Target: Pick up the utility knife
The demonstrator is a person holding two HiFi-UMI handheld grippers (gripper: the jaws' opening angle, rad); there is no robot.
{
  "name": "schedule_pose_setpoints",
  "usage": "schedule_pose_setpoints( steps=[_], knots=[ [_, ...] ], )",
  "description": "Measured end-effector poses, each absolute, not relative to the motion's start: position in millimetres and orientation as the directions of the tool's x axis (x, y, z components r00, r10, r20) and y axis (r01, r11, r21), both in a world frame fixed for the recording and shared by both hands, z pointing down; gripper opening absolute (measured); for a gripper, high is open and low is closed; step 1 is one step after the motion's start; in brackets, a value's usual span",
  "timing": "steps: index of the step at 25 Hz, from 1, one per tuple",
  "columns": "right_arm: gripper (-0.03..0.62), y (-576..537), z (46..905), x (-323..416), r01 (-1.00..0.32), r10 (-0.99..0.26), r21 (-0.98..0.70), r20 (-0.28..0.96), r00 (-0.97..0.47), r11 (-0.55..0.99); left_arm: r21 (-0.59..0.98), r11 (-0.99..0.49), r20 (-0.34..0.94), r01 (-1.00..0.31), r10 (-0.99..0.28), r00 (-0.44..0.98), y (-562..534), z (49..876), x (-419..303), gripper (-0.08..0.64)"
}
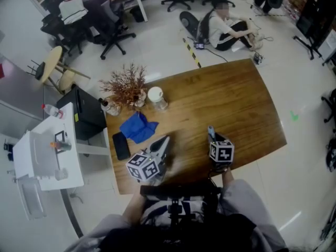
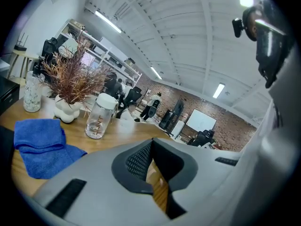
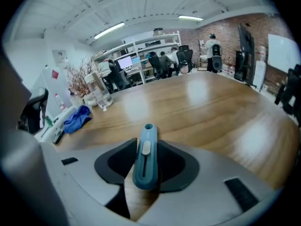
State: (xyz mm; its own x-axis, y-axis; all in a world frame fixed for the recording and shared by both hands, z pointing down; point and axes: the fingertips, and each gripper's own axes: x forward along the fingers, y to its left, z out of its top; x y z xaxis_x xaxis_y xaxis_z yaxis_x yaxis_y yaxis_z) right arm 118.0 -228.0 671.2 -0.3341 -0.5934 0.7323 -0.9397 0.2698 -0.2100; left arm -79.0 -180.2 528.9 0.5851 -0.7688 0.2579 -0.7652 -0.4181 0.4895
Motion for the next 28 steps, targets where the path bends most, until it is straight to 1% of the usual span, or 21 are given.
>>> schedule_pose_setpoints(
  steps=[4, 7, 12, 13, 14, 17, 18, 20, 21, 25, 28],
  knots=[
    [0.148, -225, 647, 117, -0.914, -0.638, -0.353, 0.661, -0.395, 0.201, 0.483, -0.456, 0.249, -0.748, -0.747, 0.616, -188, 526, -68, 0.005],
    [0.138, -222, 636, 121, -0.908, -0.659, -0.383, 0.641, -0.392, 0.168, 0.482, -0.492, 0.234, -0.725, -0.726, 0.647, -194, 521, -56, 0.005],
    [0.133, -205, 649, 126, -0.928, -0.641, -0.342, 0.682, -0.354, 0.148, 0.488, -0.551, 0.210, -0.677, -0.679, 0.704, -191, 516, -32, 0.005],
    [0.104, -202, 651, 127, -0.934, -0.640, -0.326, 0.687, -0.342, 0.149, 0.485, -0.562, 0.213, -0.670, -0.668, 0.713, -190, 516, -29, 0.005],
    [0.104, -200, 654, 128, -0.940, -0.637, -0.304, 0.697, -0.330, 0.154, 0.481, -0.570, 0.218, -0.666, -0.658, 0.721, -188, 517, -26, 0.005],
    [0.104, -193, 668, 126, -0.959, -0.616, -0.227, 0.735, -0.283, 0.169, 0.478, -0.576, 0.226, -0.664, -0.649, 0.726, -182, 519, -29, 0.005],
    [0.088, -191, 671, 126, -0.964, -0.615, -0.207, 0.742, -0.267, 0.168, 0.479, -0.572, 0.226, -0.666, -0.653, 0.723, -181, 518, -32, 0.005],
    [0.081, -190, 669, 127, -0.968, -0.615, -0.186, 0.747, -0.251, 0.168, 0.478, -0.563, 0.230, -0.675, -0.661, 0.714, -178, 517, -37, 0.005],
    [0.083, -190, 667, 127, -0.968, -0.616, -0.184, 0.747, -0.250, 0.170, 0.477, -0.559, 0.232, -0.679, -0.665, 0.710, -177, 517, -39, 0.005],
    [0.170, -194, 664, 120, -0.962, -0.589, -0.179, 0.762, -0.267, 0.205, 0.472, -0.554, 0.226, -0.686, -0.676, 0.701, -177, 515, -44, 0.005],
    [0.181, -189, 675, 106, -0.951, -0.524, -0.198, 0.798, -0.297, 0.237, 0.473, -0.554, 0.216, -0.686, -0.681, 0.699, -178, 514, -44, 0.005]
  ],
)
